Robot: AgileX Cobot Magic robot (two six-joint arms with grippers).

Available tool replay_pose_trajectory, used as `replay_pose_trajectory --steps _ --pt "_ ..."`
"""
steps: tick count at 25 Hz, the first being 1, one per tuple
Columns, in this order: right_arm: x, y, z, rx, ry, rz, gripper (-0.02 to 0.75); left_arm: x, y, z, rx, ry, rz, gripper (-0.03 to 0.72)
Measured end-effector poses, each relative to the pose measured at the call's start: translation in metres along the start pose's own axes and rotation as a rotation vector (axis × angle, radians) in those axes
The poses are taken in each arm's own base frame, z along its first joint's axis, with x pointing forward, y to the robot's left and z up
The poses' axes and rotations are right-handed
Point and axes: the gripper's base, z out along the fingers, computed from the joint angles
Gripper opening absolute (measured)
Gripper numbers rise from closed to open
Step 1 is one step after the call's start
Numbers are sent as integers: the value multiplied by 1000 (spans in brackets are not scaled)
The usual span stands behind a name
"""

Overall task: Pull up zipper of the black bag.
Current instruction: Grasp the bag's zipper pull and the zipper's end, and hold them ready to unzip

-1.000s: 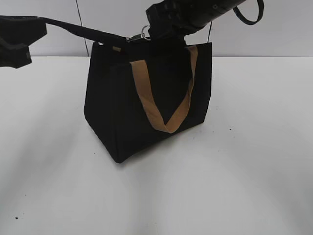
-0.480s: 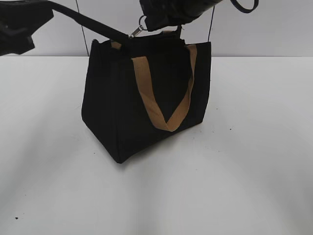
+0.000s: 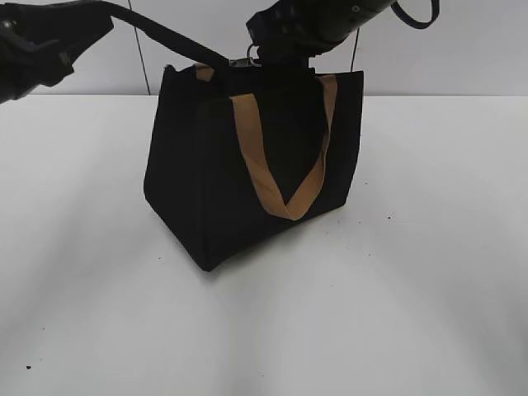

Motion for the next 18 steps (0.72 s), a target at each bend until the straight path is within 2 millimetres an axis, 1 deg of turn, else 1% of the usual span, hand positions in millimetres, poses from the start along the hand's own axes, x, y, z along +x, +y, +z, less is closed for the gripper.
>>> replay_pose_trajectory --steps 3,13,15,18 --pt "2 -8 3 11 8 25 -13 2 -1 0 11 15 4 29" --pt "4 -26 -1 30 9 83 -11 5 -1 -1 5 58 24 28" --pt "5 -29 -2 31 9 95 -12 5 1 -1 -7 69 27 28" --pt "7 -40 -4 64 20 90 -12 4 8 -3 -41 65 24 28"
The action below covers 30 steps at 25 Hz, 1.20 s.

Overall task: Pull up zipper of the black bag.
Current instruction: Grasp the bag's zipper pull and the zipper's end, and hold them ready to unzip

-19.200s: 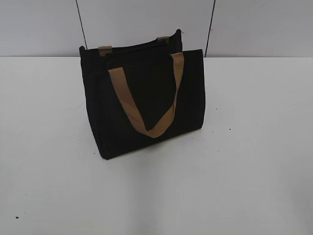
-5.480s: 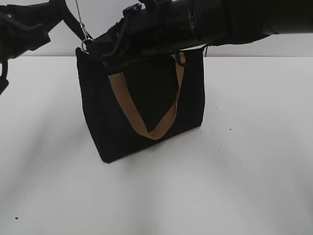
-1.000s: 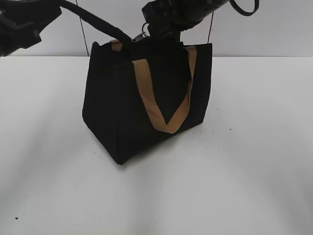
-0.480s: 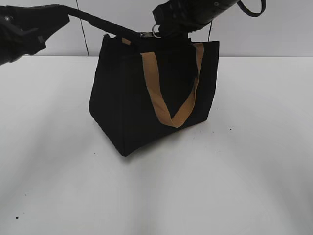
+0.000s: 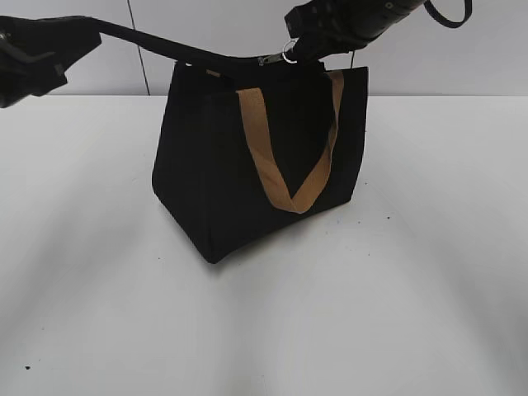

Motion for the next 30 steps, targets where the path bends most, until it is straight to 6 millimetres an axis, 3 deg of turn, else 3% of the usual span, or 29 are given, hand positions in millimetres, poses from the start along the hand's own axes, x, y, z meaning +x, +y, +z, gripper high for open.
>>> replay_pose_trajectory --steps 12,22,30 --pt "-2 -3 1 20 -25 -1 -12 0 10 -2 -41 9 14 28" --pt "1 -44 -9 99 -36 83 -12 1 11 -2 -47 27 23 28" --pt "2 -53 -11 120 -37 102 -12 1 12 -3 -53 28 20 28"
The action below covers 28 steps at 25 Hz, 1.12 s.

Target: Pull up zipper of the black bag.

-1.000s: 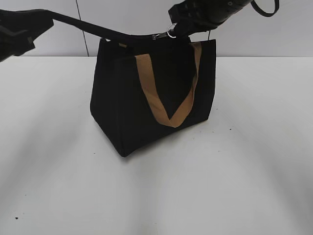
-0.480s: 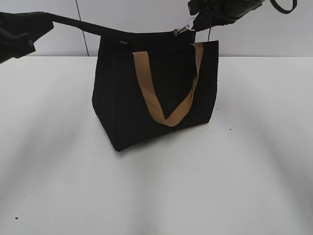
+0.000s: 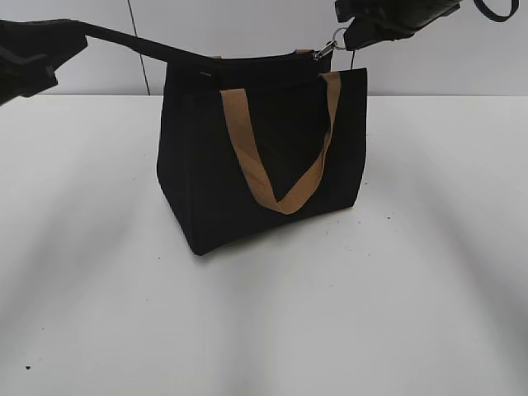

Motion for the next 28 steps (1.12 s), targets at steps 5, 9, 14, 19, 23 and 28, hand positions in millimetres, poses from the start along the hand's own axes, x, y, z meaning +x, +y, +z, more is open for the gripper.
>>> replay_pose_trajectory --steps 5,9,14,19,23,28 --pt "0 4 0 -16 -3 19 -12 0 0 0 5 4 10 28" --pt "-2 16 3 -34 -12 0 26 1 -1 0 13 7 25 28" --pt "-2 37 5 -65 -16 -33 153 10 0 8 37 32 27 28" --pt "-1 45 6 -84 -5 -39 286 16 0 15 75 11 13 28" --pt "-2 47 -2 -93 -2 -42 347 18 1 17 84 8 7 28" --pt "0 53 -30 -119 67 -76 361 20 1 18 83 16 4 43"
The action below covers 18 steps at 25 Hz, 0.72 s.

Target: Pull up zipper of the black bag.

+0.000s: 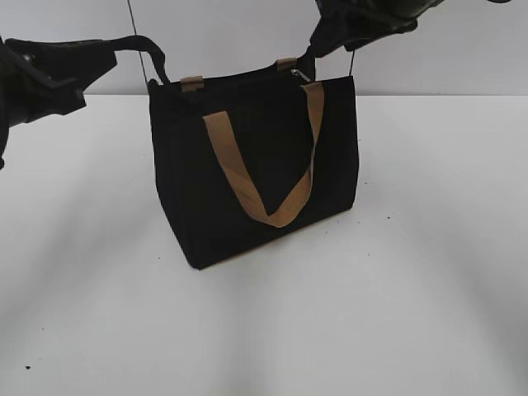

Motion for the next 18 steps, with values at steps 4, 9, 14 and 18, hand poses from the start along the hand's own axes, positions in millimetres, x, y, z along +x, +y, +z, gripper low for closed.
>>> replay_pose_trajectory --steps 4,9,14,18 --pt "12 6 -15 -28 137 -10 360 2 1 0 -14 23 -7 159" --pt "23 9 -38 -1 265 -17 361 11 5 -1 -56 113 -91 349" --pt "30 9 -55 48 339 -14 361 24 6 -3 -86 265 -188 375" --pt "30 7 -64 83 332 -24 363 34 6 -7 -107 379 -230 377"
